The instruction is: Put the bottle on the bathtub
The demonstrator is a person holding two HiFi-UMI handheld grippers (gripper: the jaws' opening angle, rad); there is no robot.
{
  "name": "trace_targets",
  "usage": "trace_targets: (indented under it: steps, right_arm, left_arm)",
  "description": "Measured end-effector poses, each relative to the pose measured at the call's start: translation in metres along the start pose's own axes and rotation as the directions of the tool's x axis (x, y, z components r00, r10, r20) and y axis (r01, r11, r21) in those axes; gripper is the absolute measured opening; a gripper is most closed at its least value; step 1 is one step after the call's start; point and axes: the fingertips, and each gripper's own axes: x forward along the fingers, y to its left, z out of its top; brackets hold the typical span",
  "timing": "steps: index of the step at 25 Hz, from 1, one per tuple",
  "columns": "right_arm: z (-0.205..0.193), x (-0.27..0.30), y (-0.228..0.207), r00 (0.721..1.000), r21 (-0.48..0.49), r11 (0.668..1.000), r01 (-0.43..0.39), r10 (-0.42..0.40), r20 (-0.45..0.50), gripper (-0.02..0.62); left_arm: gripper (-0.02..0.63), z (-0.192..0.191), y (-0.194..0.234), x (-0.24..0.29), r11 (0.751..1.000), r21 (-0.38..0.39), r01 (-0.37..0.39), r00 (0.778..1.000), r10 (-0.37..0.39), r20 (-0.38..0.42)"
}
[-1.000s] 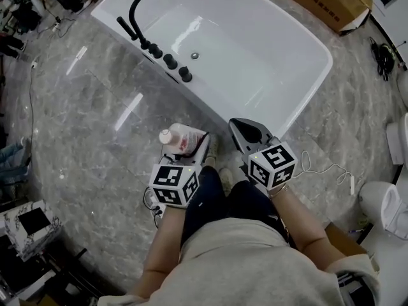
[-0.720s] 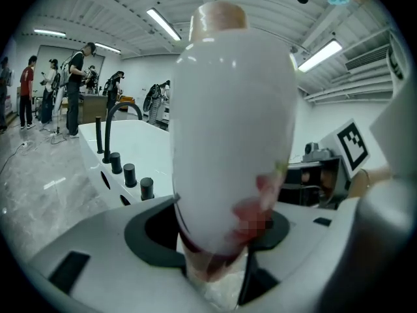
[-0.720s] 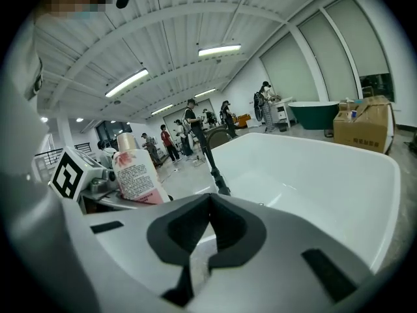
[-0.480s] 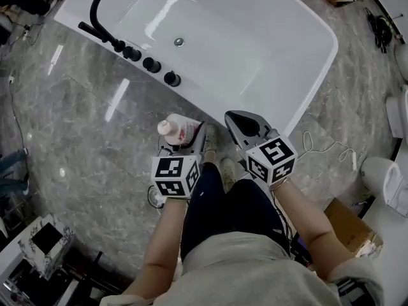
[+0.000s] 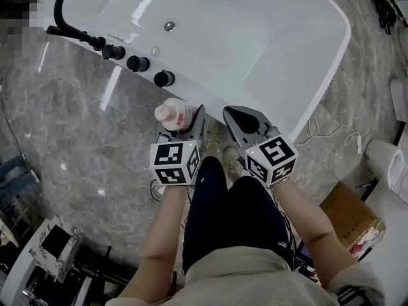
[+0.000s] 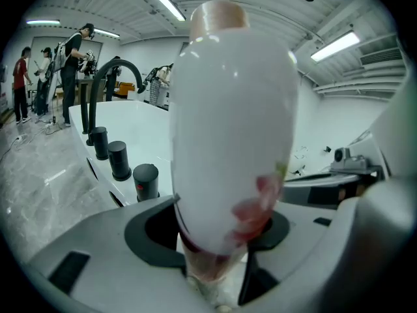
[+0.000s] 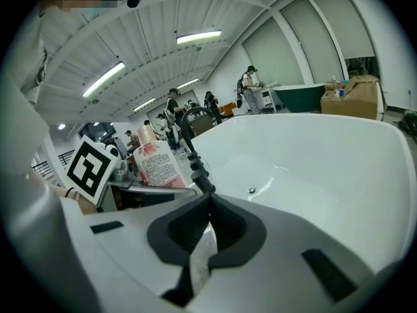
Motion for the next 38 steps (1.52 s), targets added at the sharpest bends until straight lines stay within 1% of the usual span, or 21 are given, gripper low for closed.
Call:
trace_targets:
  steps: [5,8,13,19,23,33,36,38]
  right_arm:
    - [-0.018,0.022,-0.012,0.999,0.006,1.000,0.008,-0.008,-0.046,-0.002]
    - [-0.017,0.033,-0.022,0.999,0.007,1.000,0.025,-0.025,-0.042,-0.002]
    - [-0.013,0.045,-0.031,0.999,0.022,0.999,0.043,-0.042,-0.033,-0.002]
    - [-0.014,0.064,-0.039,0.998,0.038,0.998,0.041,-0.039,-0.041,-0.002]
    - [-0.018,0.067,-0.041,0.998,0.054,0.998,0.040,-0.037,-0.042,-0.002]
    - [-0.035,0.067,-0.044,0.996,0.114,0.991,0.076,-0.070,-0.054,-0.002]
    - [-0.041,0.068,-0.045,0.995,0.163,0.983,0.083,-0.074,-0.059,-0.002]
    - [-0.041,0.066,-0.048,0.994,0.169,0.981,0.099,-0.090,-0.058,-0.002]
  left_arm:
    - [0.241,0.000,0.015,0.025,1.000,0.001,-0.016,1.000,0.016,0.016]
    - [0.241,0.005,0.021,0.039,1.000,0.016,-0.024,0.999,0.023,0.041]
    - [0.241,0.013,0.027,0.050,0.997,0.045,-0.059,0.994,0.054,0.098]
    - [0.241,0.013,0.035,0.074,0.994,0.089,-0.067,0.993,0.057,0.107]
    - [0.241,0.011,0.032,0.075,0.991,0.111,-0.078,0.990,0.063,0.127]
    - [0.241,0.002,0.023,0.075,0.960,0.261,-0.104,0.982,0.058,0.179]
    - [0.241,0.000,0.023,0.076,0.958,0.270,-0.098,0.982,0.049,0.181]
    - [0.241,0.000,0.022,0.077,0.961,0.261,-0.091,0.982,0.043,0.184]
